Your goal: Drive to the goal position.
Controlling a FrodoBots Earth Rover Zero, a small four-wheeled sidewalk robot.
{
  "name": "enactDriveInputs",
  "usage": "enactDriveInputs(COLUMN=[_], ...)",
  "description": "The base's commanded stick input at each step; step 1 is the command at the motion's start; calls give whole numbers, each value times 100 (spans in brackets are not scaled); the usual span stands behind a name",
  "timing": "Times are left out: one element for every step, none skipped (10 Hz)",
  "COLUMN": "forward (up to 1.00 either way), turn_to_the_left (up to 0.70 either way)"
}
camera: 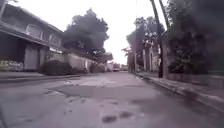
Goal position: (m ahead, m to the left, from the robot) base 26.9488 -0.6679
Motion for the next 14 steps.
enactDriveInputs(forward=[70,70,70,70,70,70,70,70,70,70,70,70,70,70], turn_to_the_left=[-35,-35,-35,-35,-1,0,0,0,0,0,0,0,0,0])
